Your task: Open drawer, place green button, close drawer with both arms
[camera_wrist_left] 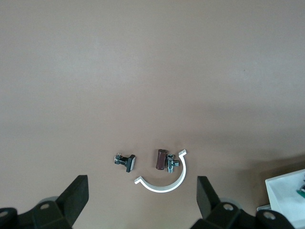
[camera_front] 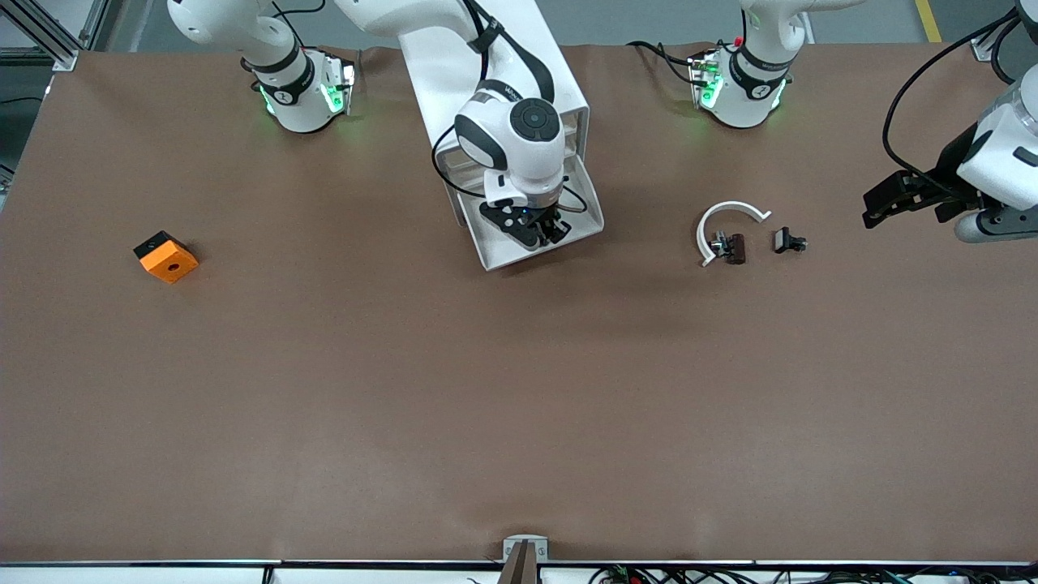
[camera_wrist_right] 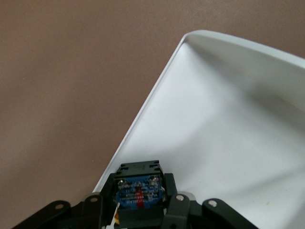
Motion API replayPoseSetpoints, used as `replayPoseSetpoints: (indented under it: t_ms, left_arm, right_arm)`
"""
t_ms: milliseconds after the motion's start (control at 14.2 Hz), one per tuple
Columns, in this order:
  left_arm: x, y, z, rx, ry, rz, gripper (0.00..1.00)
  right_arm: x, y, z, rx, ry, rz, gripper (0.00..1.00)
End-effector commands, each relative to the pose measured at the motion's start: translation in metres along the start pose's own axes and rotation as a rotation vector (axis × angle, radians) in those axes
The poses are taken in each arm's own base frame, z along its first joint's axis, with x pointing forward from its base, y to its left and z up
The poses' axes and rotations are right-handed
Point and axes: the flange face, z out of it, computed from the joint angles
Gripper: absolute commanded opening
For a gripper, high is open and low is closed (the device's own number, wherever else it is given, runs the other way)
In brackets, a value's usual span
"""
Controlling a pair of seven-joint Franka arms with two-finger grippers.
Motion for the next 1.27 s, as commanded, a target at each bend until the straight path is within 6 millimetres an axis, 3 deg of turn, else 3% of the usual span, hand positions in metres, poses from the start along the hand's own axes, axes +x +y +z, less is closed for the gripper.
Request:
replayPoseSetpoints:
  t_ms: [0,70,703,843,984,1125,1195]
  left_arm:
    - [-0.017,0.002,-0.011,-0.007,0.023,0.029,1.0]
    - [-0.022,0.003,-0.015,-0.005,0.025,0.03,1.0]
    - [-0.034,0.0,-0.027,0.001,0.019,0.023,1.0]
    - [-0.035,0.0,-0.027,0.002,0.013,0.023,1.0]
    - [-0.034,-0.001,-0.029,0.001,0.019,0.022,1.0]
    - [-0.034,-0.002,-0.032,0.0,0.024,0.022,1.0]
    - [-0.033,-0.002,-0.031,0.0,0.022,0.022,1.0]
  right_arm:
    - [0.006,-0.007,0.001,0.003,0.001,-0.009,0.88]
    - [0.006,-0.006,0.002,0.002,0.001,-0.023,1.0]
    - [0.008,-0.013,-0.012,0.02,0.0,-0.045,1.0]
    - [0.031,-0.015,-0.025,-0.004,-0.005,-0.083,1.0]
    - [0.062,-0.022,-0.052,-0.052,-0.012,-0.102,1.0]
    - [0.101,-0.022,-0.076,-0.089,-0.026,-0.153,1.0]
    - [0.128,-0.017,-0.099,-0.086,-0.031,-0.173,1.0]
